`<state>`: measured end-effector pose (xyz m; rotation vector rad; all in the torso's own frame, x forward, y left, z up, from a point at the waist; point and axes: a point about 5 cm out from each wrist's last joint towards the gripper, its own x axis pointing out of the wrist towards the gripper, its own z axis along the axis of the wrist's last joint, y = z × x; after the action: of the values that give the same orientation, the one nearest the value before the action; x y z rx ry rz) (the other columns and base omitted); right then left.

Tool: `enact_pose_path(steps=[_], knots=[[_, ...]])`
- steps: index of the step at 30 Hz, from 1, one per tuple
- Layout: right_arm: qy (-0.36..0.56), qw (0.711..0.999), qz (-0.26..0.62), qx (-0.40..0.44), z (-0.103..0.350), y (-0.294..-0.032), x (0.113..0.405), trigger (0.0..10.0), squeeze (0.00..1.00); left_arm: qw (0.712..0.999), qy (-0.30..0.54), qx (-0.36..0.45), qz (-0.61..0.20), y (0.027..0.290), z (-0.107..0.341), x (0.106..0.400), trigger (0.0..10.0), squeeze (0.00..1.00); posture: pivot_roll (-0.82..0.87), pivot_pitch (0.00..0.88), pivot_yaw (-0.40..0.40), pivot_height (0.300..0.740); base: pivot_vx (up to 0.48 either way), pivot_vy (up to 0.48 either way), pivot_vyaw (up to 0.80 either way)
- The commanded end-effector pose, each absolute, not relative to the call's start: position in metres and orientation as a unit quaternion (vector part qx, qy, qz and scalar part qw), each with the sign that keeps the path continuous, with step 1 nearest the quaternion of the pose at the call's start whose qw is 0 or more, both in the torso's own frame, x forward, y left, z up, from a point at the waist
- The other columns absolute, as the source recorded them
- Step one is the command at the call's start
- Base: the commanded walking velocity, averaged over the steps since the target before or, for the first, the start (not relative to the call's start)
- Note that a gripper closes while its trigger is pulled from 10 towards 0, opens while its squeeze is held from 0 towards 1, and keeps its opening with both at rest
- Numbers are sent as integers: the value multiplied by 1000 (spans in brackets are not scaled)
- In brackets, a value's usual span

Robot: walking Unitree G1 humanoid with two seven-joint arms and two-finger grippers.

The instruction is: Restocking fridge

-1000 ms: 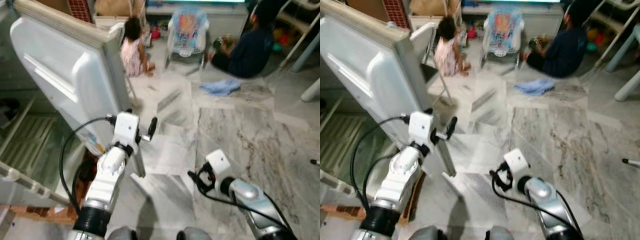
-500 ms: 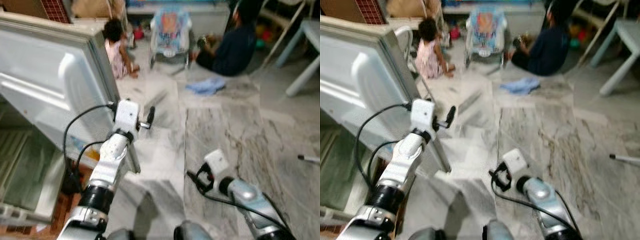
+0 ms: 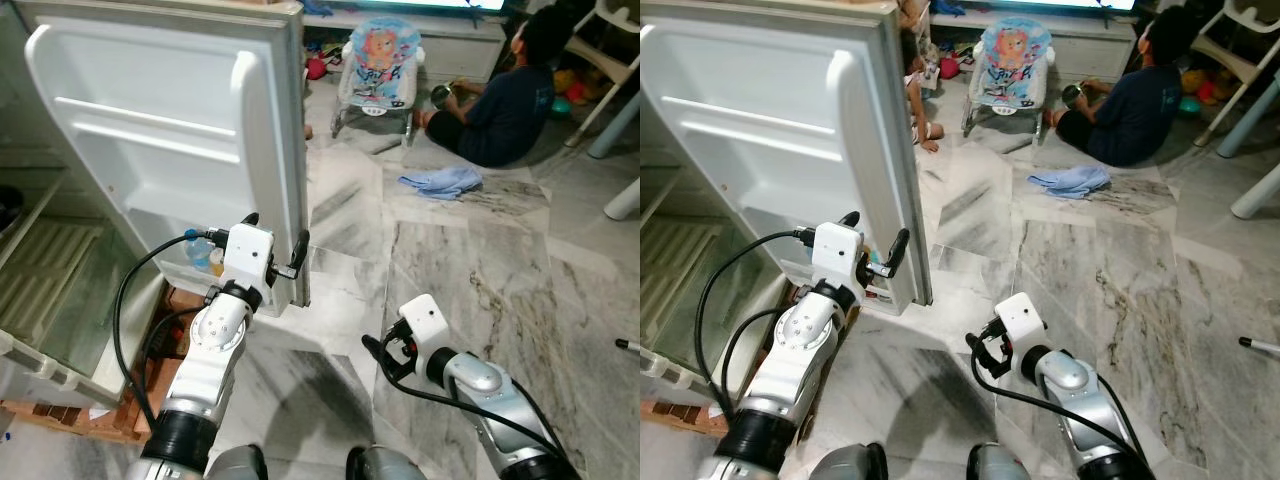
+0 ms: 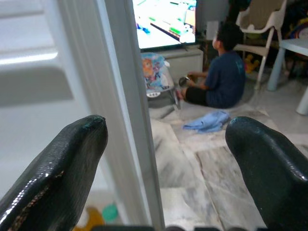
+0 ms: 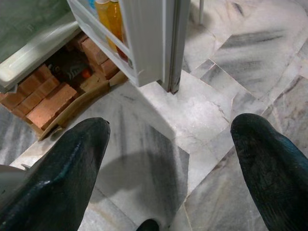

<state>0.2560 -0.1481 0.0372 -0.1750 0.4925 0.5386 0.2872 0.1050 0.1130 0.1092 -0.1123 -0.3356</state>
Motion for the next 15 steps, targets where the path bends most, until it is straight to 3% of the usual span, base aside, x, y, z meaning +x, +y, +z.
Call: enact_pose_path(steps=[1,4,7,11,15], knots=[[237,931,259,-95,37,-150,258,10000,0,982,-47,69,-170,108,111,282,10000,0,-18,155,12,740,0,0,0],[215,940,240,-108,42,-152,263,10000,0,983,-35,90,-154,118,108,272,10000,0,2,163,16,740,0,0,0],[190,953,211,-104,49,-154,270,10000,0,988,-29,80,-127,131,108,262,10000,0,9,170,15,740,0,0,-569],[174,955,219,-96,53,-147,271,10000,0,993,2,83,-81,150,95,250,10000,0,-1,174,3,740,351,0,-450],[174,954,222,-97,52,-145,271,10000,0,994,13,90,-55,158,92,250,10000,0,-4,179,-2,740,400,0,0]])
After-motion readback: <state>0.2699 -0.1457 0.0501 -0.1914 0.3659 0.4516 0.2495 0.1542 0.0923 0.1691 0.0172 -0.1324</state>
